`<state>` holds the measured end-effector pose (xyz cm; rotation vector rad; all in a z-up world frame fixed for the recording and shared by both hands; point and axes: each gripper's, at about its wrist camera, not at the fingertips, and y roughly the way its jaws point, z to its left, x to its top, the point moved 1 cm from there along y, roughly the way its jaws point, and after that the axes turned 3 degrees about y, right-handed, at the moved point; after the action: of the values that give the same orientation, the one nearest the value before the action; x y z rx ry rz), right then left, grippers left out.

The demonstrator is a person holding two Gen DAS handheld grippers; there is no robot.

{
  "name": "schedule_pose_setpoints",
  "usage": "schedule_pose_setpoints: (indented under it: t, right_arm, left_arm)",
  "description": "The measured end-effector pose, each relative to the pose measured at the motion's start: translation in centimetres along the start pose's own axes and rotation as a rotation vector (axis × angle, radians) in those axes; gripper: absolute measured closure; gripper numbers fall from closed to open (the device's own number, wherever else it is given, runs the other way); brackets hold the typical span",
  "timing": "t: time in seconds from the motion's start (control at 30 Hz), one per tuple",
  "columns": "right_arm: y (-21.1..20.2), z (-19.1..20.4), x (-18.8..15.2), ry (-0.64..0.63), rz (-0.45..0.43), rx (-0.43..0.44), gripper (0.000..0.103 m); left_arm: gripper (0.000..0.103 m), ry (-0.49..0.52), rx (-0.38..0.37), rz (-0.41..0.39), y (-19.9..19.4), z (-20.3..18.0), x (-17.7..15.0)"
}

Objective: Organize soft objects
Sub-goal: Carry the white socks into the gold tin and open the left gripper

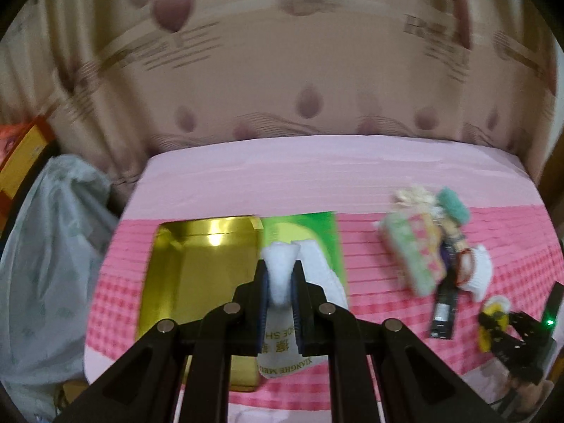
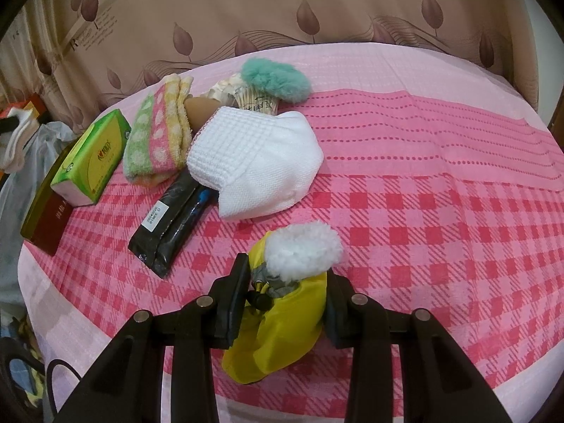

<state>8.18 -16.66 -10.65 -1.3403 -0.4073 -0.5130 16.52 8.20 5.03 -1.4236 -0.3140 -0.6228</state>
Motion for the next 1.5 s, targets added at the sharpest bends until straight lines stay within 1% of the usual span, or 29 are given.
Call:
schedule_pose_setpoints:
  t: [0.13, 0.2, 0.33, 0.43, 0.53, 0.87, 1.03, 1.07, 1.17, 1.3, 1.4, 1.5]
  right_arm:
    - [0.1, 0.2, -0.1, -0.007, -0.002, -0.009, 0.068]
    - [0.1, 0.3, -0.1, -0.014, -0.002, -0.015, 0.068]
    - [0.1, 0.4, -0.1, -0.021, -0.004, -0.021, 0.068]
    - [0.1, 0.5, -0.1, -0.026, -0.005, -0.028, 0.068]
    - [0.1, 0.7, -0.1, -0.028, -0.006, -0.031, 0.068]
    - [0.2, 0.8, -0.2, -0.041, -0.008, -0.048, 0.068]
    - [0.2, 1.0, -0.3, -0.046, -0.009, -0.051, 0.068]
    - [0.2, 0.9, -0.3, -0.047, -0.009, -0.051, 0.068]
    - [0.3, 1.1, -0.3, -0.048, -0.01, -0.052, 0.068]
    - [0.3, 1.1, -0.3, -0.05, -0.011, -0.054, 0.068]
    - [0.3, 1.2, -0.3, -0.052, -0.011, -0.055, 0.068]
    - [0.3, 1.2, -0.3, -0.054, -0.011, -0.057, 0.068]
  left_arm:
    - [0.091, -0.051, 0.066, 0.026, 1.1, 4.0, -1.2]
    - [0.091, -0.074, 0.081, 0.044, 1.7, 5.6, -1.8]
    - [0.091, -0.126, 0.116, 0.104, 4.4, 8.9, -3.9]
    - [0.091, -0.146, 0.138, 0.143, 6.3, 10.3, -5.2]
    - [0.091, -0.173, 0.137, 0.18, 8.0, 11.6, -6.5]
    - [0.091, -0.205, 0.159, 0.238, 11.3, 13.9, -9.0]
    - [0.09, -0.22, 0.164, 0.25, 12.0, 14.5, -9.6]
    - [0.088, -0.221, 0.165, 0.249, 12.0, 14.6, -9.6]
    - [0.087, -0.224, 0.163, 0.241, 12.1, 14.7, -9.6]
    - [0.081, -0.22, 0.17, 0.23, 11.9, 14.5, -9.7]
    - [0.078, -0.237, 0.166, 0.212, 11.4, 14.4, -9.9]
    - [0.073, -0.245, 0.193, 0.177, 10.5, 14.3, -10.1]
